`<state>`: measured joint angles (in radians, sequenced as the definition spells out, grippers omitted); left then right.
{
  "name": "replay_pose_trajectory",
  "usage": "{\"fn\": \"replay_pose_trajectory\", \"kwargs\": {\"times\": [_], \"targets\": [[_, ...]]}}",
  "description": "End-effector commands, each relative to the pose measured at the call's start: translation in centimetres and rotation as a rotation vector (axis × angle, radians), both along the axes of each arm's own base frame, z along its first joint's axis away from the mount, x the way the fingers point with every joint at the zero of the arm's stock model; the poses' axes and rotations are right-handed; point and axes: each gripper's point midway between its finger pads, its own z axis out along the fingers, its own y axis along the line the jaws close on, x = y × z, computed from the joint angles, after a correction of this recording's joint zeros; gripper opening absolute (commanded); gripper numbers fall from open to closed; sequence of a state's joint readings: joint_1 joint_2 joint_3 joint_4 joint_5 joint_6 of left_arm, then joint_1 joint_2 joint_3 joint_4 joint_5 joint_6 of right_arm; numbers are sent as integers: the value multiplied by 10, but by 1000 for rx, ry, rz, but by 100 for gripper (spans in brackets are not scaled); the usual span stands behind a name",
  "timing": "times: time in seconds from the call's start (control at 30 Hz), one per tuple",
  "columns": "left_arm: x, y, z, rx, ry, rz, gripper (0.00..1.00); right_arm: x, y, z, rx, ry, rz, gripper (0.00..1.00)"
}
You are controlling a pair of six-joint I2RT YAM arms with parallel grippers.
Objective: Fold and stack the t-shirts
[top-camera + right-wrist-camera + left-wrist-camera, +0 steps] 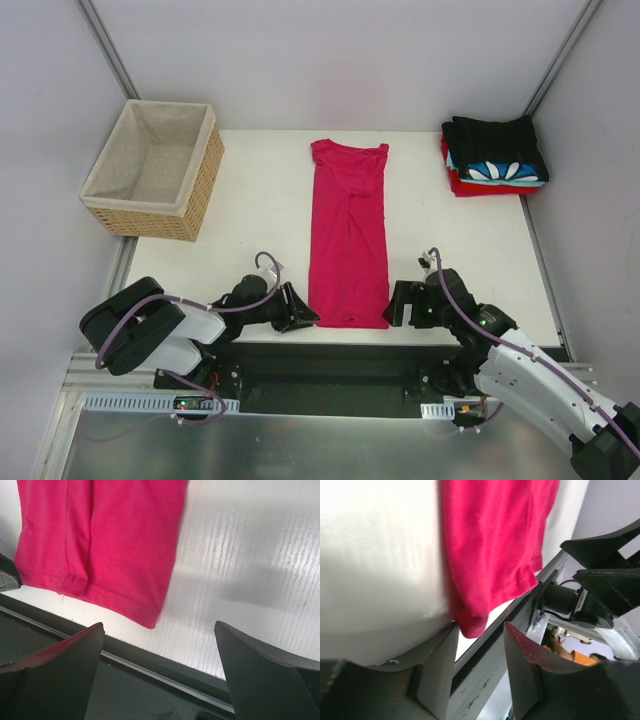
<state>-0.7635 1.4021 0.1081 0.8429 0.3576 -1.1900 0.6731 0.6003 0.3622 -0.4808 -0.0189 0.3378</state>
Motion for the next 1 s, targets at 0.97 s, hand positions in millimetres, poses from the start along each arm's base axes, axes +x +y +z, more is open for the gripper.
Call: {"fn": "replay_pose_trajectory", "kwargs": {"times": [0.97], "targets": [[-8, 35, -54, 244, 89, 23, 34, -3, -2, 2, 25, 4, -37, 97]]}}
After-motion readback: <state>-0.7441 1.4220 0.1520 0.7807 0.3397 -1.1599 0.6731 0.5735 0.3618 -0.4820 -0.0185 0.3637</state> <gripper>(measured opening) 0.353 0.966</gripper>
